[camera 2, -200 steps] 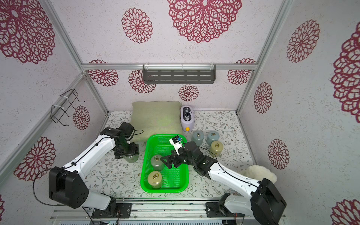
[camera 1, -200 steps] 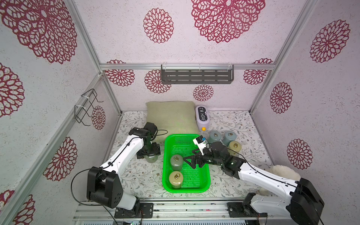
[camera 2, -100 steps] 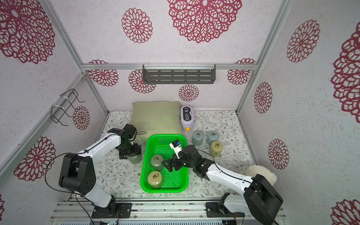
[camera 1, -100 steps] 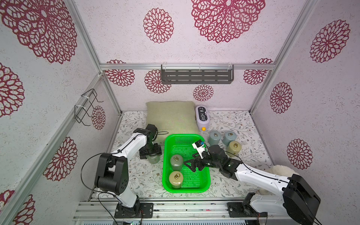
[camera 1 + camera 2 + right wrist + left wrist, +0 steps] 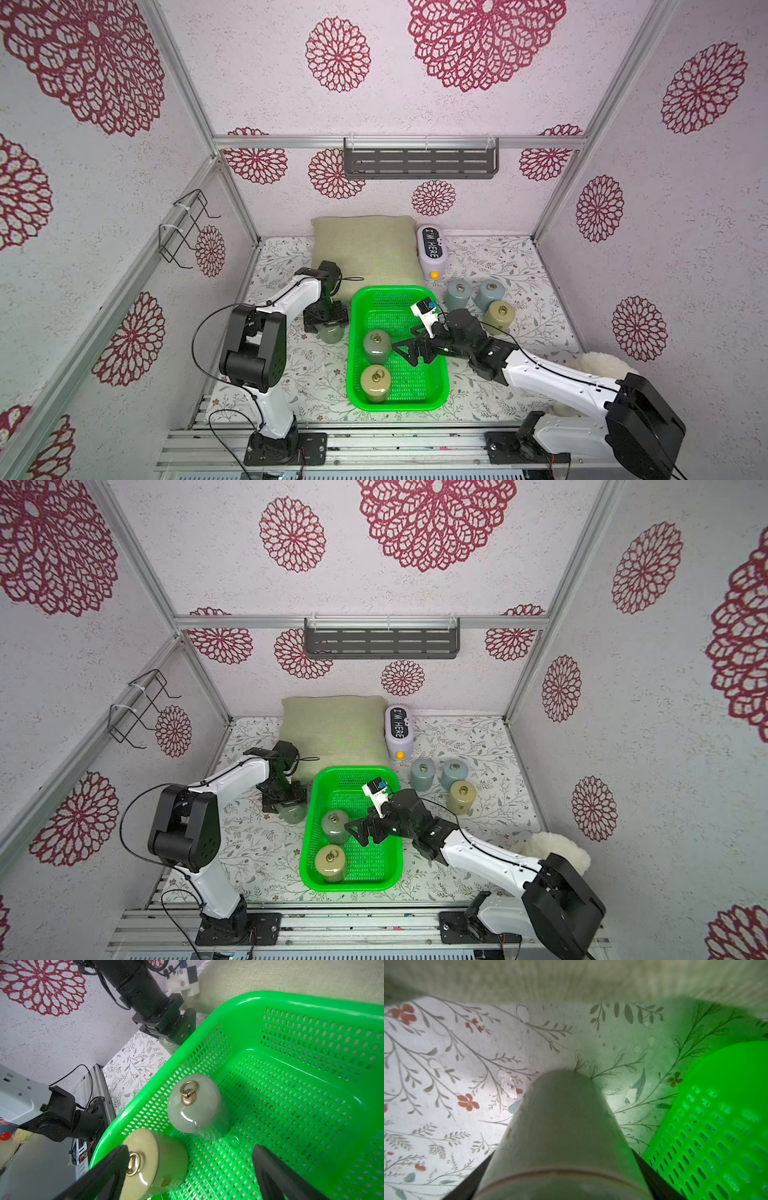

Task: Take the tea canister out of the basket
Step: Place the tea canister at the center of the board.

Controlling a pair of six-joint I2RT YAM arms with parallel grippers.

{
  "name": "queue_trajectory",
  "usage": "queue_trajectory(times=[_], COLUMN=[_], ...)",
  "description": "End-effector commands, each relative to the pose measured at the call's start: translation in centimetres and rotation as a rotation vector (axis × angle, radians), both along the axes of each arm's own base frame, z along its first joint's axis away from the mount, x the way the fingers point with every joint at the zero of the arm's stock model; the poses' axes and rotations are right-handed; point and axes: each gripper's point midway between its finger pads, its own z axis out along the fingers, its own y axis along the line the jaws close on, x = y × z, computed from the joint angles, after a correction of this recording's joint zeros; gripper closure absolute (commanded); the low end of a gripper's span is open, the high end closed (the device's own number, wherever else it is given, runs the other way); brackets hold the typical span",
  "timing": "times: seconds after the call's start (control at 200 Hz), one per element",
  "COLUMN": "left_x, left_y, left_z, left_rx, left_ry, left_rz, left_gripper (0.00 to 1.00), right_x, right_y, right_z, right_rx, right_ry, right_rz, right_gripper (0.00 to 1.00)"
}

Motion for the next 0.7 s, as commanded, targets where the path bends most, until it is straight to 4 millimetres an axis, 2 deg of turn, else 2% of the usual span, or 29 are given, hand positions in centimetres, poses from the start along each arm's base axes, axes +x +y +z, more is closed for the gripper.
queue_trajectory(times=[0.0, 0.19, 0.26, 0.365, 0.505, 0.691], left_x=[1.5, 1.6, 1.5, 1.4, 1.2, 0.7], left_y=[0.2, 0.0, 0.1, 0.2, 0.3, 0.9], left_z=[0.9, 1.1, 1.2, 1.5, 2.2, 4.1], left_rx=[0.0, -0.014, -0.009, -0.004, -0.001, 0.015], left_ry=[-0.047, -0.054, -0.051, -0.056, -0.061, -0.095], left_rz=[0.001, -0.001, -0.001, 0.003, 0.004, 0.02], left_gripper=[0.22, 0.16, 0.09, 0.04, 0.01, 0.03], right_x=[0.1, 0.3, 0.3, 0.3, 0.3, 0.2], right_y=[-0.1, -0.3, -0.3, -0.3, -0.5, -0.7], right_z=[1.4, 1.4, 1.4, 1.3, 1.6, 2.0], right_rx=[0.033, 0.027, 0.026, 0.024, 0.027, 0.035], right_ry=[-0.049, -0.05, -0.049, -0.049, -0.055, -0.069], right_rz=[-0.007, -0.023, -0.024, -0.023, -0.025, -0.032], right_gripper=[0.01, 0.01, 0.01, 0.01, 0.01, 0.01])
